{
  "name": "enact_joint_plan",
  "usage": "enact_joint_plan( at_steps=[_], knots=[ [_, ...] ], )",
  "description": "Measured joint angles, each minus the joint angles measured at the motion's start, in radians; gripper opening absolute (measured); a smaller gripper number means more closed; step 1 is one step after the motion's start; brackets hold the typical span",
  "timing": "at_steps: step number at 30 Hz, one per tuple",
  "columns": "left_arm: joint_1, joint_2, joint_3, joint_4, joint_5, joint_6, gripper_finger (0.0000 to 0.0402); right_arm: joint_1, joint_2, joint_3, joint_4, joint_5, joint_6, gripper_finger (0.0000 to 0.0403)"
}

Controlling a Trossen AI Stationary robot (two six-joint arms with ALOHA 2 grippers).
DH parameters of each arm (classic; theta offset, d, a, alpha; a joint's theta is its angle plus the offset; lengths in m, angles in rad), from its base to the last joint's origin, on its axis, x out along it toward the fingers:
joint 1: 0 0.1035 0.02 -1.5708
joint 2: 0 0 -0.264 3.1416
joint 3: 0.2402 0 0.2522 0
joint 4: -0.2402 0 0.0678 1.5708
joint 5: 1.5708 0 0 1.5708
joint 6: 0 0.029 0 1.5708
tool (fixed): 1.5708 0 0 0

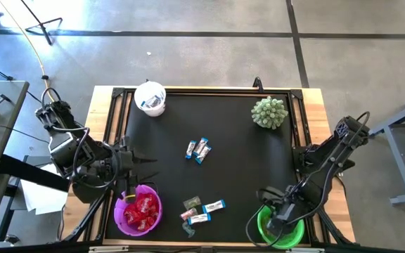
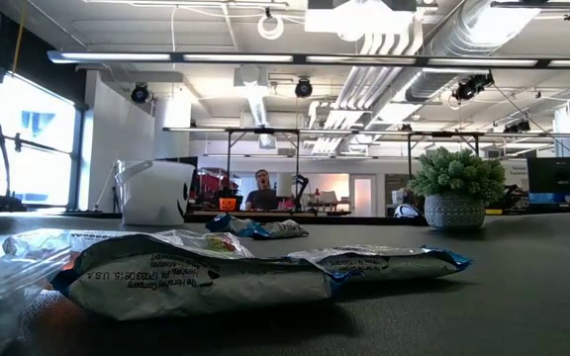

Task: Sort candy
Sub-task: Put the green gummy into the green bucket

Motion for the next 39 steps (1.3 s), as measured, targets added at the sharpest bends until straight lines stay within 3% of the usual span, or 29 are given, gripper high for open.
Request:
enact_joint_plan(
  at_steps=[6,9,15,19,25,31,39],
  knots=[
    [0.000,0.000,0.000,0.000,0.074,-0.020,0.0158,-0.115,0.001,0.000,0.139,0.274,-0.275,0.0164],
    [0.000,0.000,0.000,-0.001,0.121,-0.050,0.0158,-0.220,0.020,0.000,0.267,0.301,-0.435,0.0159],
    [0.000,0.000,-0.058,-0.008,0.268,-0.231,0.0158,-0.389,0.100,0.000,0.518,0.282,-0.801,0.0140],
    [-0.003,0.001,-0.164,-0.018,0.365,-0.374,0.0158,-0.461,0.155,0.000,0.571,0.226,-0.959,0.0133],
    [0.002,0.001,-0.298,0.000,0.381,-0.490,0.0158,-0.515,0.272,-0.001,0.566,0.130,-1.278,0.0133],
    [0.003,0.001,-0.313,0.027,0.336,-0.537,0.0158,-0.535,0.386,-0.001,0.656,0.111,-1.586,0.0133],
    [0.003,0.000,-0.313,0.112,0.323,-0.461,0.0158,-0.546,0.494,-0.001,0.861,0.049,-1.543,0.0134]
  ],
)
